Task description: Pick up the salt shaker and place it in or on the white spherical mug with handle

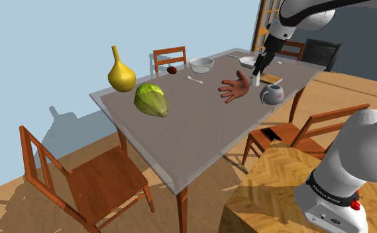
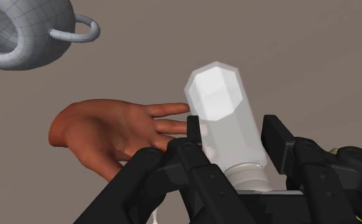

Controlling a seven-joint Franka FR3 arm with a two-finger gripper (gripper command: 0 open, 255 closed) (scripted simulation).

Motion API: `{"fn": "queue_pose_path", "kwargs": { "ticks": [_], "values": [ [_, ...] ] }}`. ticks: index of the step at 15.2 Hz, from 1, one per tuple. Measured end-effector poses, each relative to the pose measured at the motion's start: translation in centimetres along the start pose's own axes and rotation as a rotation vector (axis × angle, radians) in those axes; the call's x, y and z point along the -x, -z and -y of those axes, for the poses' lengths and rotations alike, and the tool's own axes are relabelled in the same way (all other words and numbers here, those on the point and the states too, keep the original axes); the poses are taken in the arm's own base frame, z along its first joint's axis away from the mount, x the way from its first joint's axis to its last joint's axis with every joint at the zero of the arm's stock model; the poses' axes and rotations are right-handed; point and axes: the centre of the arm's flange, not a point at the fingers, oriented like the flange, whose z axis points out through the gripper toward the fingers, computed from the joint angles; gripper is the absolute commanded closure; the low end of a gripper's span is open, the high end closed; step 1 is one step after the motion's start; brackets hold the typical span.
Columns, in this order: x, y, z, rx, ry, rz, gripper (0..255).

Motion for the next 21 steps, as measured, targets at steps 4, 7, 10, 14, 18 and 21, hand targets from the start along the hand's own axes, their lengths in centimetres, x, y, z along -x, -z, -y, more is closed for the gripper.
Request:
{"fn": "queue_pose_path", "kwargs": {
  "ticks": [4, 7, 10, 14, 18, 21],
  "values": [
    [0.8, 1.3, -5.0, 0.0, 0.0, 0.0, 255],
    [1.4, 2.1, -8.9, -0.001, -0.002, 0.0, 255],
    [1.8, 2.8, -12.7, -0.001, 0.0, 0.0, 255],
    [2.6, 4.0, -17.8, -0.001, -0.002, 0.002, 255],
    [3.5, 2.6, -19.8, 0.0, 0.001, 0.001, 255],
    [3.9, 1.2, -20.1, 0.0, 0.001, 0.001, 255]
  ]
}}
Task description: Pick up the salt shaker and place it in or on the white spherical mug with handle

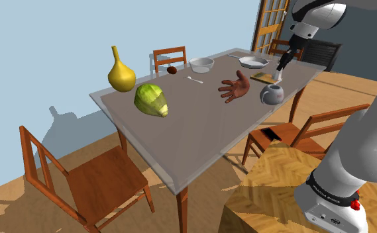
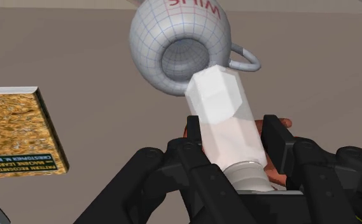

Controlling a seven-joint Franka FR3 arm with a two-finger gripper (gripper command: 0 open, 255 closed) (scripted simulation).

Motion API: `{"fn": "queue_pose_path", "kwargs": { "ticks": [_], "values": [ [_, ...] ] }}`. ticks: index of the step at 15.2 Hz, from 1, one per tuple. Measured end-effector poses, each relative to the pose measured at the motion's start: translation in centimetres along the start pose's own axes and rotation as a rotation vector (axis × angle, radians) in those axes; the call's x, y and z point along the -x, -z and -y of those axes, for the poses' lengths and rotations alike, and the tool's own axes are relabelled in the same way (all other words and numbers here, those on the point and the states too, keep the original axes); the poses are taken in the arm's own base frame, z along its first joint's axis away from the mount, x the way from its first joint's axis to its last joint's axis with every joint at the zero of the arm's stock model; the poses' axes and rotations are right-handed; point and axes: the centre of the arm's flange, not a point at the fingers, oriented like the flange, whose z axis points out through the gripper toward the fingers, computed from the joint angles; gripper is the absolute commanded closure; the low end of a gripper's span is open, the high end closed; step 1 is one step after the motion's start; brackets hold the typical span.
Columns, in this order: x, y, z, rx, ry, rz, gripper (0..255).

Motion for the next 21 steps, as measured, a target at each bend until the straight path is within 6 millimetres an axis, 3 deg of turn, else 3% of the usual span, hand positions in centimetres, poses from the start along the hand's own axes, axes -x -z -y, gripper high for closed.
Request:
{"fn": "queue_pose_path", "kwargs": {
  "ticks": [9, 16, 17, 21],
  "values": [
    [1.2, -4.6, -0.6, 0.0, 0.0, 0.0, 255],
    [1.4, -5.1, -0.6, 0.0, 0.0, 0.0, 255],
    [1.4, -5.1, -0.6, 0.0, 0.0, 0.0, 0],
    [1.4, -5.1, -0.6, 0.0, 0.0, 0.0, 0]
  ]
}}
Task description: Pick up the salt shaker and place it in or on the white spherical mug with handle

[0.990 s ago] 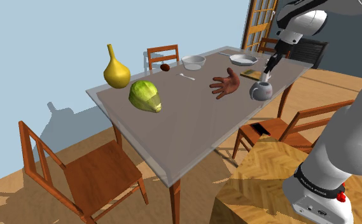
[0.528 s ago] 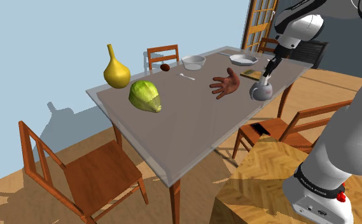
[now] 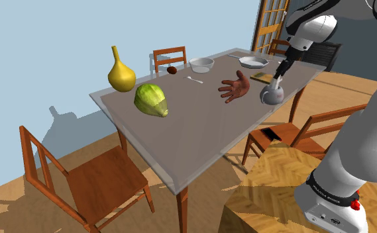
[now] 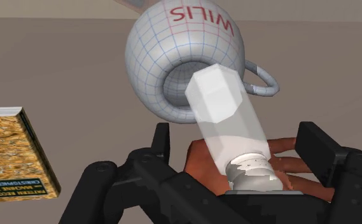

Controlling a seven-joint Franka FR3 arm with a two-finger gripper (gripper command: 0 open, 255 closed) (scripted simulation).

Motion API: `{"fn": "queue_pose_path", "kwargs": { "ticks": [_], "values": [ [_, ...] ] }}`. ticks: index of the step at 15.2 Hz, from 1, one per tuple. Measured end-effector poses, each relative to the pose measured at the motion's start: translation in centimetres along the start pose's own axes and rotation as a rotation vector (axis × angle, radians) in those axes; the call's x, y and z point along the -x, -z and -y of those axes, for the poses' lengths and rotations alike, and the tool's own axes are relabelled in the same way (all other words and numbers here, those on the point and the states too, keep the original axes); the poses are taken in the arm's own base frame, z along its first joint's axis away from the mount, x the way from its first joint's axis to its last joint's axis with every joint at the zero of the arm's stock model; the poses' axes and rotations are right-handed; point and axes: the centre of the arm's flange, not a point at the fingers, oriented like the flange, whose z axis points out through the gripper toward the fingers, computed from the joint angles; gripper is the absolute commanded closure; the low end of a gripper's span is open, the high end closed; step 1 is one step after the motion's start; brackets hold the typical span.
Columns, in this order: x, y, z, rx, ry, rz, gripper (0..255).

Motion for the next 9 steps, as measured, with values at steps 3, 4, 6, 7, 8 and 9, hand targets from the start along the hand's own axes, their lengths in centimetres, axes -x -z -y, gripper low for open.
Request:
{"fn": "queue_pose_path", "kwargs": {
  "ticks": [3, 4, 6, 7, 8, 9],
  "values": [
    [0.1, 0.6, 0.1, 0.0, 0.0, 0.0, 0],
    [0.0, 1.5, -0.1, 0.0, 0.0, -0.001, 0],
    [-0.2, 3.8, 0.0, -0.001, 0.001, -0.002, 0],
    [-0.1, 4.5, 0.1, 0.0, 0.001, -0.002, 0],
    [0.0, 4.8, 0.1, 0.0, 0.0, -0.001, 0],
    [0.0, 4.9, 0.0, 0.0, 0.0, -0.001, 0]
  ]
}}
